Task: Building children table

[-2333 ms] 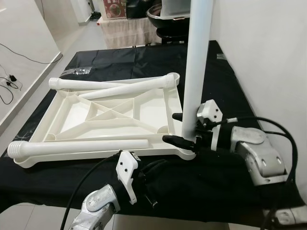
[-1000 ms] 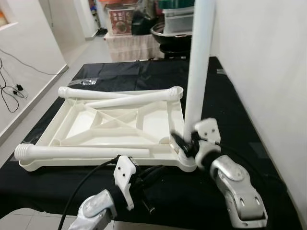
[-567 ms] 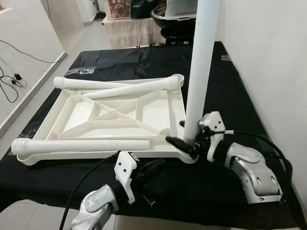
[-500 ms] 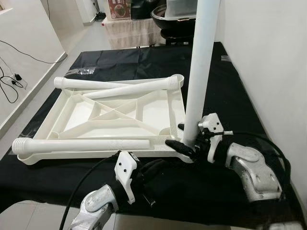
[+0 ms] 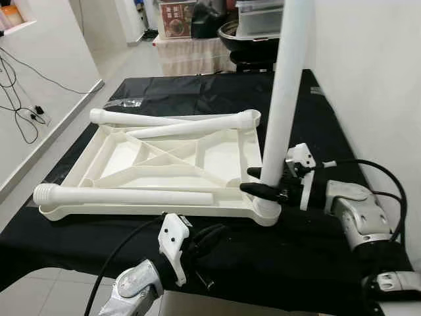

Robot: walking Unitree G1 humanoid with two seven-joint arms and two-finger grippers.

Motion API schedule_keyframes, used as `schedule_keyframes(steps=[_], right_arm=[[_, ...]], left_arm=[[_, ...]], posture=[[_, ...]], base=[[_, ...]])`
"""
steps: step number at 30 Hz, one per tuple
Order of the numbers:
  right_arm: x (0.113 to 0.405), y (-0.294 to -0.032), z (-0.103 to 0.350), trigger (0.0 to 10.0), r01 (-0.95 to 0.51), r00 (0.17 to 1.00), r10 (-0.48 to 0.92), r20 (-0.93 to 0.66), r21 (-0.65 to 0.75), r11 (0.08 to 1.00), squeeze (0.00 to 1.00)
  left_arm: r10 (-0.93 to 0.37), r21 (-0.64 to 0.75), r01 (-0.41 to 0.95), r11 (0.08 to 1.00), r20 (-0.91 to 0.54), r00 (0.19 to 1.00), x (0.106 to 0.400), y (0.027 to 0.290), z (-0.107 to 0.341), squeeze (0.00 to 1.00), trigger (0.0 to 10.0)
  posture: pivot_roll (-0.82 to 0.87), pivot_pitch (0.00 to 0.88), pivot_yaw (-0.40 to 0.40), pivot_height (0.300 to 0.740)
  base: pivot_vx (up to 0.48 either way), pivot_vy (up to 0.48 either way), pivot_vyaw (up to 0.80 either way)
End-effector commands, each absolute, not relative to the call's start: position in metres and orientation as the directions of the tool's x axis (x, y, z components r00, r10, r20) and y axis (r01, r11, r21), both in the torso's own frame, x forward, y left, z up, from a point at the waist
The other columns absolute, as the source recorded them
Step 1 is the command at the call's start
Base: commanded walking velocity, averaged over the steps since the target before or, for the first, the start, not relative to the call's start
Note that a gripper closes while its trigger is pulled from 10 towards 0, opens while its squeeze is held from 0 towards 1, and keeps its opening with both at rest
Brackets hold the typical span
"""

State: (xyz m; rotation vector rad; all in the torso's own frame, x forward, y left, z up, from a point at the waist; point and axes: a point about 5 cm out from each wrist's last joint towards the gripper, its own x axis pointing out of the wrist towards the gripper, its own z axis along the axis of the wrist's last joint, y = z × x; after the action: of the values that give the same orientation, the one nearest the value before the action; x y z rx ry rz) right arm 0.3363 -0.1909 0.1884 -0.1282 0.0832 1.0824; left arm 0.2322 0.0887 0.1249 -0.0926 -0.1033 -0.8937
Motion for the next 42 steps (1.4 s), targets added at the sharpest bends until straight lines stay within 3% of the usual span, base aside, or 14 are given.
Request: schedule_keyframes(steps=[1, 7, 10, 12, 14, 24, 25, 26, 27, 28, 34, 35, 36, 42], right_arm=[[0.333, -0.193, 0.183, 0.0, -0.897, 0.441, 0.890, -0.117, -0.018, 0.442, 0.00], [0.326, -0.204, 0.178, 0.0, -0.873, 0.487, 0.866, -0.114, -0.020, 0.488, 0.00], [0.320, -0.205, 0.167, 0.0, -0.769, 0.639, 0.759, -0.121, -0.065, 0.637, 0.00], [0.307, -0.195, 0.134, 0.0, -0.281, 0.948, 0.265, -0.179, -0.075, 0.957, 0.00], [0.286, -0.200, 0.119, 0.0, 0.028, 0.969, -0.057, -0.240, -0.121, 0.992, 0.00], [0.276, -0.164, 0.114, 0.0, -0.148, 0.961, 0.106, -0.255, -0.151, 0.977, 0.00], [0.276, -0.159, 0.116, 10.0, -0.156, 0.962, 0.118, -0.248, -0.140, 0.978, 0.00], [0.275, -0.155, 0.118, 10.0, -0.163, 0.962, 0.128, -0.243, -0.131, 0.978, 0.00], [0.277, -0.148, 0.124, 10.0, -0.235, 0.954, 0.215, -0.209, -0.075, 0.969, 0.86], [0.278, -0.143, 0.132, 10.0, -0.309, 0.939, 0.300, -0.170, -0.027, 0.951, 1.00], [0.284, -0.138, 0.170, 10.0, -0.585, 0.811, 0.585, -0.004, 0.022, 0.811, 1.00], [0.285, -0.141, 0.182, 10.0, -0.684, 0.729, 0.685, 0.012, -0.023, 0.729, 0.59], [0.286, -0.146, 0.188, 10.0, -0.759, 0.650, 0.760, 0.001, -0.057, 0.649, 0.00], [0.291, -0.158, 0.184, 10.0, -0.870, 0.491, 0.866, -0.090, -0.099, 0.483, 0.00]], left_arm=[[-0.765, -0.027, 0.773, 0.634, 0.125, 0.632, 0.230, 0.091, 0.124, 0.00, 10.0], [-0.759, -0.028, 0.768, 0.640, 0.127, 0.638, 0.229, 0.094, 0.124, 0.00, 10.0], [-0.757, -0.028, 0.765, 0.643, 0.127, 0.641, 0.228, 0.096, 0.125, 0.00, 10.0], [-0.755, -0.027, 0.763, 0.646, 0.126, 0.643, 0.228, 0.099, 0.126, 0.00, 10.0], [-0.754, -0.026, 0.762, 0.647, 0.125, 0.645, 0.228, 0.101, 0.127, 0.00, 10.0], [-0.791, -0.031, 0.798, 0.602, 0.109, 0.602, 0.231, 0.098, 0.127, 0.00, 10.0], [-0.787, -0.033, 0.793, 0.608, 0.111, 0.607, 0.231, 0.099, 0.127, 0.00, 10.0], [-0.784, -0.033, 0.790, 0.612, 0.112, 0.611, 0.231, 0.099, 0.127, 0.00, 10.0], [-0.780, -0.034, 0.788, 0.615, 0.115, 0.615, 0.231, 0.099, 0.127, 0.00, 10.0], [-0.779, -0.034, 0.786, 0.617, 0.117, 0.616, 0.232, 0.098, 0.128, 0.00, 10.0], [-0.780, -0.039, 0.788, 0.615, 0.121, 0.614, 0.233, 0.097, 0.128, 0.00, 10.0], [-0.781, -0.041, 0.790, 0.612, 0.123, 0.612, 0.233, 0.096, 0.128, 0.00, 10.0], [-0.782, -0.043, 0.791, 0.610, 0.125, 0.610, 0.234, 0.095, 0.128, 0.00, 10.0], [-0.781, -0.045, 0.790, 0.611, 0.128, 0.612, 0.234, 0.092, 0.128, 0.00, 10.0]], posture=[[0.05, 0.103, 0.068, 0.740], [0.04, 0.114, 0.074, 0.740], [0.04, 0.120, 0.068, 0.740], [0.03, 0.139, 0.073, 0.740], [0.03, 0.139, 0.073, 0.740], [0.02, 0.129, 0.105, 0.740], [0.02, 0.128, 0.102, 0.740], [0.02, 0.128, 0.102, 0.740], [0.02, 0.127, 0.098, 0.740], [0.02, 0.125, 0.099, 0.740], [0.02, 0.120, 0.096, 0.740], [0.02, 0.120, 0.096, 0.740], [0.03, 0.118, 0.090, 0.740], [0.04, 0.113, 0.079, 0.740]], base=[[0.000, 0.000, 0.00], [0.000, 0.000, 0.00], [0.000, 0.000, 0.00], [0.000, 0.000, 0.00], [0.000, 0.000, 0.00], [0.000, 0.000, 0.00], [0.000, 0.000, 0.00], [0.000, 0.000, 0.00], [0.000, 0.000, 0.00], [0.000, 0.000, 0.00], [0.000, 0.000, 0.00], [0.000, 0.000, 0.00], [0.000, 0.000, 0.00], [0.000, 0.000, 0.00]])
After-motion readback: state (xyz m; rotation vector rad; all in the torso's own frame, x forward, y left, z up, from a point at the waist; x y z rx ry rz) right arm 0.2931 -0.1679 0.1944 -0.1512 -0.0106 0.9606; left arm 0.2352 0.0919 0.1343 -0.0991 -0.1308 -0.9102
